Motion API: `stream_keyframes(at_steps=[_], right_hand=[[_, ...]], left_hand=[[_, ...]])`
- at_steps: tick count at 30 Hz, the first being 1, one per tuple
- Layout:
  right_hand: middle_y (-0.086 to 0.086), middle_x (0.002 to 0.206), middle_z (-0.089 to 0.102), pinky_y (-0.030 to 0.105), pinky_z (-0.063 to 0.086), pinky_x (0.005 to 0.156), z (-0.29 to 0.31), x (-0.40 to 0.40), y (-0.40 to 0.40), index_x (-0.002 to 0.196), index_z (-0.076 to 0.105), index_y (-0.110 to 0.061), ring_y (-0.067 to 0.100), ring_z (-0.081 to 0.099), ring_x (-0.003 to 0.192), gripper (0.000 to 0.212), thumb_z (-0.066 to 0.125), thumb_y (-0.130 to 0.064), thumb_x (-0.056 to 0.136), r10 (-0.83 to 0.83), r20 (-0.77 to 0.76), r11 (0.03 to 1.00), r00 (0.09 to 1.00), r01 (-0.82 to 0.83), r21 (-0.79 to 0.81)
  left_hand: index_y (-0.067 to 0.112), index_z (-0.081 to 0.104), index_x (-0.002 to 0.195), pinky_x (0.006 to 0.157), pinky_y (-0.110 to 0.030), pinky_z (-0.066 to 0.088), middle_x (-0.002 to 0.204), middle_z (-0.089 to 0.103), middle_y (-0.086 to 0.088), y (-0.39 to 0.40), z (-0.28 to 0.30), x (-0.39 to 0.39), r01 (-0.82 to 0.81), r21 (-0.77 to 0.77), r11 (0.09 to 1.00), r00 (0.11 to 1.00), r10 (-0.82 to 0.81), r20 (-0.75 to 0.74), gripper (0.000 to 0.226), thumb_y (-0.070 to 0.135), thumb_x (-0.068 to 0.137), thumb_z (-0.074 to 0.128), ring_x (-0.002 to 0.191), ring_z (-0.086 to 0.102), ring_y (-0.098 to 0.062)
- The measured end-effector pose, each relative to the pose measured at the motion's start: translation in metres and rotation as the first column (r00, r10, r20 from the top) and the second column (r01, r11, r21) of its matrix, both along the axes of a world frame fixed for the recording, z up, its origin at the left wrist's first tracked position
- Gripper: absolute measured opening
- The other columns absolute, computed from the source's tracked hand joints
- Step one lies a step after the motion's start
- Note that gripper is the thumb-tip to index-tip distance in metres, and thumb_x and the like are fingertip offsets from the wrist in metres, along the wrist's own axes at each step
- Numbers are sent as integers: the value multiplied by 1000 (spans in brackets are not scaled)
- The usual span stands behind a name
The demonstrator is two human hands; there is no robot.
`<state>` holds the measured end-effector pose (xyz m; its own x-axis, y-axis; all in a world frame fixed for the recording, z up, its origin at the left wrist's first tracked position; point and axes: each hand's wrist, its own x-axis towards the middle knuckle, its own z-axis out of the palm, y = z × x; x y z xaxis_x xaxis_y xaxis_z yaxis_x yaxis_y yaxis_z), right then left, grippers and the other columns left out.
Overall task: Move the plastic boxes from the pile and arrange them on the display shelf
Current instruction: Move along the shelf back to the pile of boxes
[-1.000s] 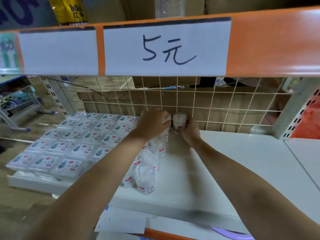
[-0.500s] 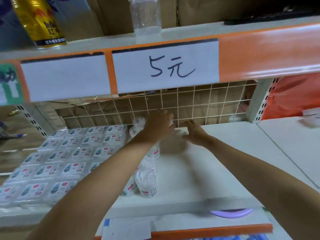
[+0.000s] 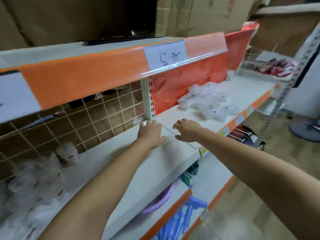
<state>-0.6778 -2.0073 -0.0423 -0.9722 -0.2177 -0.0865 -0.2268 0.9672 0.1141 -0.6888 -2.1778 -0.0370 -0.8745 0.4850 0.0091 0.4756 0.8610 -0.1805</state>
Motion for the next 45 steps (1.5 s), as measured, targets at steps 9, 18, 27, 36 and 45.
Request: stream_keyframes(at_steps=[9, 18, 27, 36, 45], right_hand=[[11, 136, 45, 39, 40, 97, 7, 2, 181, 138, 42, -13, 29, 39, 127, 50, 50, -34, 93, -239, -40, 971, 970, 238, -33], [12, 131, 48, 41, 43, 97, 6, -23, 331, 136, 43, -12, 31, 43, 121, 49, 53, -30, 91, -367, -67, 928, 928, 359, -104], [8, 140, 41, 39, 41, 100, -10, -92, 415, 139, 38, -13, 26, 36, 129, 52, 51, -34, 94, -397, 11, 886, 918, 386, -256], [10, 137, 43, 34, 34, 104, -19, -226, 429, 139, 39, -13, 27, 37, 128, 58, 59, -33, 89, -160, 72, 915, 984, 175, -364], [1, 147, 32, 32, 28, 112, -35, -283, 444, 144, 33, -20, 20, 32, 135, 83, 75, -42, 76, 113, 239, 890, 965, 8, -455]], left_hand=[[13, 43, 134, 98, -42, 34, 137, 43, -10, 171, 2, -34, 120, 64, 991, 992, -122, 30, 52, 47, 94, 41, 127, 37, -30], [14, 43, 135, 99, -43, 34, 136, 43, -11, 330, 10, -87, 182, 104, 978, 983, -181, -24, 53, 48, 95, 42, 127, 38, -30], [15, 44, 134, 99, -42, 33, 134, 45, -10, 416, 6, -162, 147, 133, 980, 989, -150, 9, 50, 46, 95, 40, 124, 39, -29], [14, 44, 134, 100, -38, 33, 136, 46, -10, 445, 1, -276, -30, 107, 994, 999, 33, -31, 51, 48, 96, 38, 125, 41, -28], [13, 38, 136, 104, -43, 31, 138, 44, -10, 461, -18, -334, -190, 85, 978, 982, 189, 19, 56, 50, 95, 40, 128, 39, -26]])
